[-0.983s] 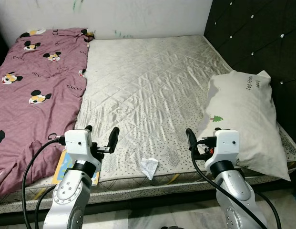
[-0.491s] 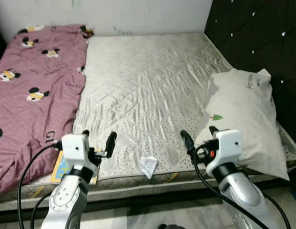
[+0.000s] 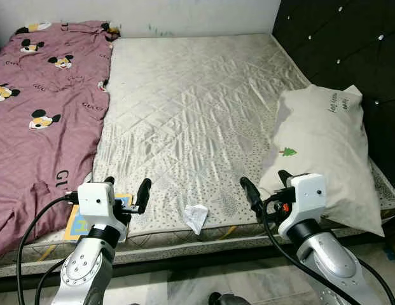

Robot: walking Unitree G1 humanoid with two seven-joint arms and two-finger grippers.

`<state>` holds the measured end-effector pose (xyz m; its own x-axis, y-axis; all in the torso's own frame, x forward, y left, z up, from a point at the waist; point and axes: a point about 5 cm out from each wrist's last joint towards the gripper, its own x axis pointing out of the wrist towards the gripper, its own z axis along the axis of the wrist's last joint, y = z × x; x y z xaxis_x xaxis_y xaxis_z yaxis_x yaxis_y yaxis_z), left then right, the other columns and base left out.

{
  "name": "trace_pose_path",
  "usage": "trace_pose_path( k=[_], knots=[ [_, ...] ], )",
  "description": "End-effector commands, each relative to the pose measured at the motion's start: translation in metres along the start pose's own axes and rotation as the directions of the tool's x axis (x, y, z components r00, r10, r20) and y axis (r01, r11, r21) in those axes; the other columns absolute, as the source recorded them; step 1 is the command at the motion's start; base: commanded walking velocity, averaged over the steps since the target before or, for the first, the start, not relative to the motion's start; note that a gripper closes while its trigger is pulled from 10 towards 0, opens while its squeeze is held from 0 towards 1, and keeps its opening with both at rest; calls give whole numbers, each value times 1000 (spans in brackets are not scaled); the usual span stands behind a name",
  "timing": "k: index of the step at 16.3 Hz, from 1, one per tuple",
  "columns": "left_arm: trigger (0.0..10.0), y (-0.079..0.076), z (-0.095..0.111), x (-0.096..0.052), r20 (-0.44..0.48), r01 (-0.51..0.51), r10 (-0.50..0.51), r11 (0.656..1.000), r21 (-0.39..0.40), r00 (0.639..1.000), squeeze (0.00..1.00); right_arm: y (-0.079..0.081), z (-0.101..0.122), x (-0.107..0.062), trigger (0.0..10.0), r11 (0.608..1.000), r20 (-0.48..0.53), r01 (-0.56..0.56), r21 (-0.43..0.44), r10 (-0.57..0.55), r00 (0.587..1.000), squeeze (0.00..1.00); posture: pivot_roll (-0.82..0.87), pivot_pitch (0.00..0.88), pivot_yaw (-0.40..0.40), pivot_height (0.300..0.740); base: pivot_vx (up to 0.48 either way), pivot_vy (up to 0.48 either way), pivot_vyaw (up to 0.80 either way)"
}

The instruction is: Clean up the room

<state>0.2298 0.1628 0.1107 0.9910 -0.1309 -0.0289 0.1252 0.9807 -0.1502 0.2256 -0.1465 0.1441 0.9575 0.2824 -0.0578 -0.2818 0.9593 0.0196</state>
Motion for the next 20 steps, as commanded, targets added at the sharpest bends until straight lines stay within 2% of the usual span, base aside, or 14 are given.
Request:
trace_pose_path(
  k=[1,6,7,8,9,10,11,12,13,15,17,18,20],
  knots=[
    [10000,0,4,-1,8,-1,1,1000,11,1000,0,2,5,-1,10000,1000,12,-16,-1,16,1000,0,-96,158,-11,740,0,0,0],
    [10000,-3,4,0,15,-8,8,1000,6,1000,0,5,9,-3,10000,1000,16,-10,11,10,1000,0,-102,147,-13,706,0,0,0],
    [10000,-1,7,-4,32,-28,27,999,37,999,0,4,10,-7,10000,1000,19,15,6,-15,1000,0,-103,146,-16,706,0,0,0],
    [10000,1,7,-7,39,-43,41,998,45,998,0,0,10,-11,10000,998,26,54,-29,-53,998,0,-103,145,-17,706,0,0,0],
    [10000,3,7,-11,42,-60,58,997,56,997,0,-8,9,-17,10000,988,46,111,-110,-107,993,0,-100,143,-20,706,0,0,0],
    [10000,6,5,-14,39,-92,90,995,35,995,0,-16,6,-24,10000,955,59,202,-219,-193,979,0,-98,139,-22,706,0,0,0],
    [10000,8,6,-13,50,-102,101,994,26,994,0,-16,2,-28,10000,963,46,196,-186,-190,981,0,-98,139,-22,706,0,0,0],
    [10000,6,9,-12,69,-89,87,996,32,994,0,-14,7,-30,10000,962,70,206,-176,-197,978,0,-97,134,-21,706,0,0,0],
    [10000,6,11,-11,81,-89,86,995,37,993,0,-13,14,-31,10000,931,110,239,-277,-216,970,0,-97,133,-22,706,0,0,0],
    [10000,8,12,-11,89,-87,83,995,43,993,0,-14,18,-37,10000,943,128,252,-216,-229,965,0,-110,126,-18,706,0,0,0],
    [10000,8,9,-9,84,-101,98,994,35,992,0,-12,-2,-48,10000,959,90,228,-168,-215,972,0,-113,121,-10,706,0,0,0],
    [10000,5,6,-9,85,-88,85,995,37,993,0,-15,-17,-49,10000,966,36,241,-92,-238,971,0,-107,119,-3,706,0,0,0],
    [10000,7,5,-9,81,-92,89,995,35,993,0,-10,-16,-43,10000,981,51,187,-52,-185,982,0,-112,121,5,706,0,0,0]
  ],
)
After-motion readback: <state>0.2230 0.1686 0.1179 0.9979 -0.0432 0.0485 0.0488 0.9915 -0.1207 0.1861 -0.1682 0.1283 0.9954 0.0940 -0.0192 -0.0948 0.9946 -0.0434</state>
